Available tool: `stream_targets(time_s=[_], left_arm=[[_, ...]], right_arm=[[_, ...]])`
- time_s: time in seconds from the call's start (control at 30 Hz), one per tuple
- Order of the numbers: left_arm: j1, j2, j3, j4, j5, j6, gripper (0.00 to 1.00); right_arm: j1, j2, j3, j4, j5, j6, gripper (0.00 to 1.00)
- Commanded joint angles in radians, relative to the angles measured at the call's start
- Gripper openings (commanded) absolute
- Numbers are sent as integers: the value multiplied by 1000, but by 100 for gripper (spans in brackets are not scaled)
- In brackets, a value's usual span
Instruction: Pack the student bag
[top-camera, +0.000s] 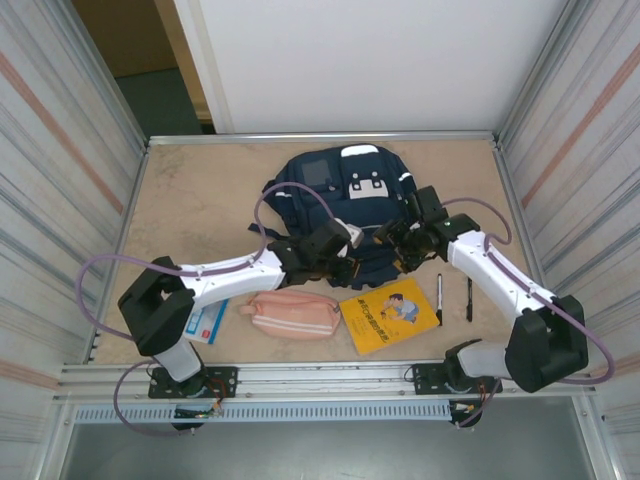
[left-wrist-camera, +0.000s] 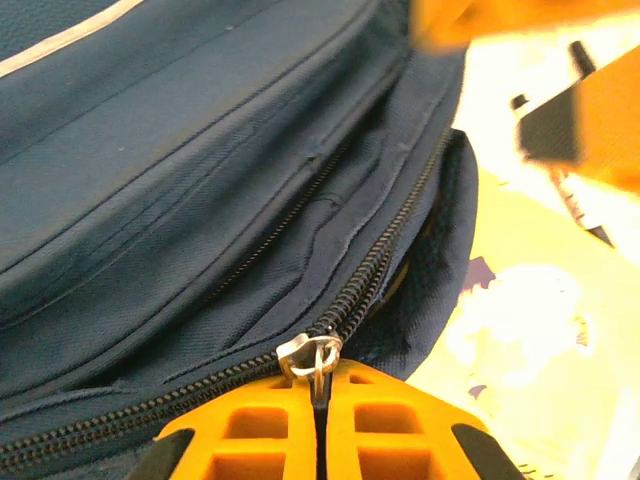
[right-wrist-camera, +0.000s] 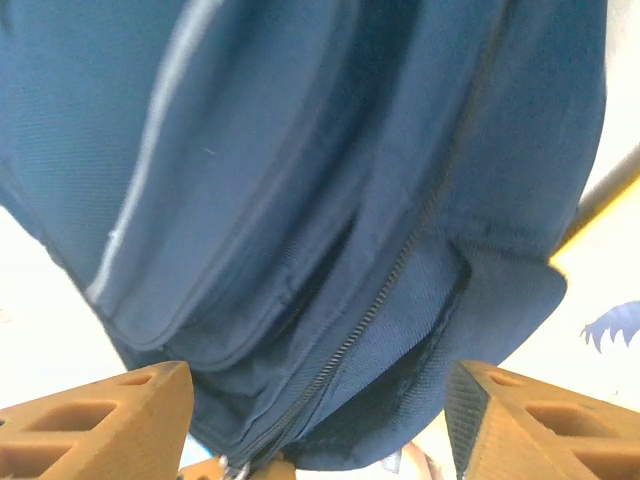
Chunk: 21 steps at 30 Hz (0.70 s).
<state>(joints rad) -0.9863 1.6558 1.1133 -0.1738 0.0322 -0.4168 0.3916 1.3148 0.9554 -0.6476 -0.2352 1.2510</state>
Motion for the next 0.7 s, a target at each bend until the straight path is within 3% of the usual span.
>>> stream_targets(time_s=[0.0, 0.03, 0.1, 0.13, 0.17, 0.27, 0.4, 0.5, 0.67], left_arm=[[-8, -7, 41, 104, 30, -10, 0], [-8, -11, 38, 107, 30, -6, 0], [-8, -27, 22, 106, 15, 5, 0], [-8, -38, 8, 100, -21, 9, 0], [-8, -50, -4, 74, -83, 2, 0], [-1, -84, -15, -46, -236, 7, 0], [23, -159, -91, -123, -357, 12, 0], [89, -205, -166, -147, -341, -11, 0], [137, -234, -253, -41, -297, 55, 0]], right_arm=[[6, 64, -27, 49, -23, 124, 64], [2, 91, -20, 63, -36, 113, 60], [-1, 138, 0, 89, -57, 78, 38], [0, 155, 13, 90, -59, 54, 24], [-4, 167, 29, 71, -50, 36, 16], [-21, 156, 47, 40, 19, -27, 2], [-88, 135, 46, 42, 28, -106, 0], [-147, 145, 75, 37, 1, -202, 0], [-206, 226, 140, 64, -188, -344, 5]])
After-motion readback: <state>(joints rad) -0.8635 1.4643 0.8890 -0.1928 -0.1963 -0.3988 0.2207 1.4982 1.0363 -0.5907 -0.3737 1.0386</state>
